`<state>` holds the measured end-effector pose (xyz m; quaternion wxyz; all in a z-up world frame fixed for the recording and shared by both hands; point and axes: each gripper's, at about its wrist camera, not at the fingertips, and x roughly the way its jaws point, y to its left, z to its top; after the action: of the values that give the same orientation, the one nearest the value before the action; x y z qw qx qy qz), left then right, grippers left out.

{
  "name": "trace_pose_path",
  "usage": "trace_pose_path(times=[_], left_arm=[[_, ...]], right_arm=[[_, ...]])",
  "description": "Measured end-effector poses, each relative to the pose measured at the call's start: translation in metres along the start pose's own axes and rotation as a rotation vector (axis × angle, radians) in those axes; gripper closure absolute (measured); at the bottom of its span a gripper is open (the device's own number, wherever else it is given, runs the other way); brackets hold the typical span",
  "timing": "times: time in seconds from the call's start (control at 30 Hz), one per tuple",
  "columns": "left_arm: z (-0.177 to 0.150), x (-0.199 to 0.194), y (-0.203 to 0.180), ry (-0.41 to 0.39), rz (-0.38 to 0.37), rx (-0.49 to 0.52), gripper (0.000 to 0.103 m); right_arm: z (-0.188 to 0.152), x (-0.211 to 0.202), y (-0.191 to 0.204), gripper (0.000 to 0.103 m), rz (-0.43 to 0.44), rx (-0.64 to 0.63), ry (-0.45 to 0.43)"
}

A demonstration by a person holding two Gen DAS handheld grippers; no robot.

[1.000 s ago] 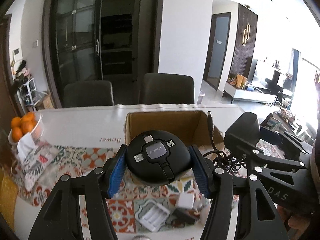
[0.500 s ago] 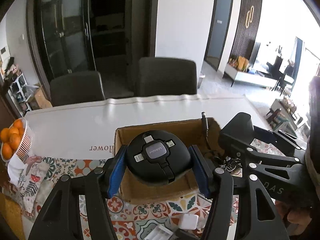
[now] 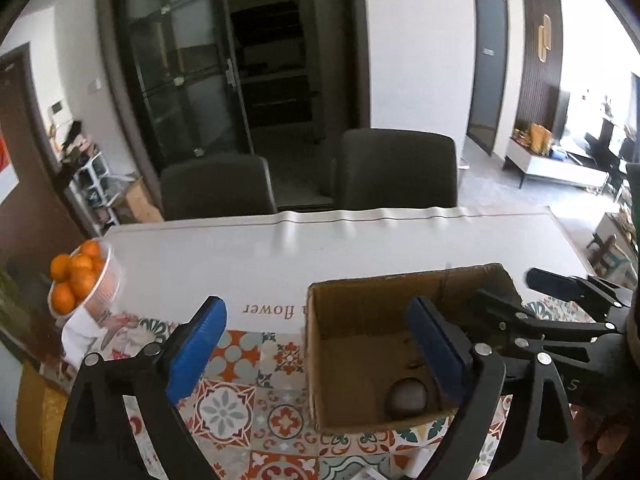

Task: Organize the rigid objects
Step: 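Lower both items into the box and open both tools, then move the left tool to the silver egg speaker and close on it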

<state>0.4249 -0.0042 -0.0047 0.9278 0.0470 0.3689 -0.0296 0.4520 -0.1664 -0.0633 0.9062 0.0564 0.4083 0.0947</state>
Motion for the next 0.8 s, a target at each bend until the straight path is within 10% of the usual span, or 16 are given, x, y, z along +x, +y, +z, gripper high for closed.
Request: trace_pose_path(times=[0.8], left_arm=[[-0.057, -0.102, 0.010, -0.139, 0.053, -0.014, 0.002]], right_arm=[[-0.065, -0.118, 0.024, 0.012, -0.185, 0.040, -0.173]])
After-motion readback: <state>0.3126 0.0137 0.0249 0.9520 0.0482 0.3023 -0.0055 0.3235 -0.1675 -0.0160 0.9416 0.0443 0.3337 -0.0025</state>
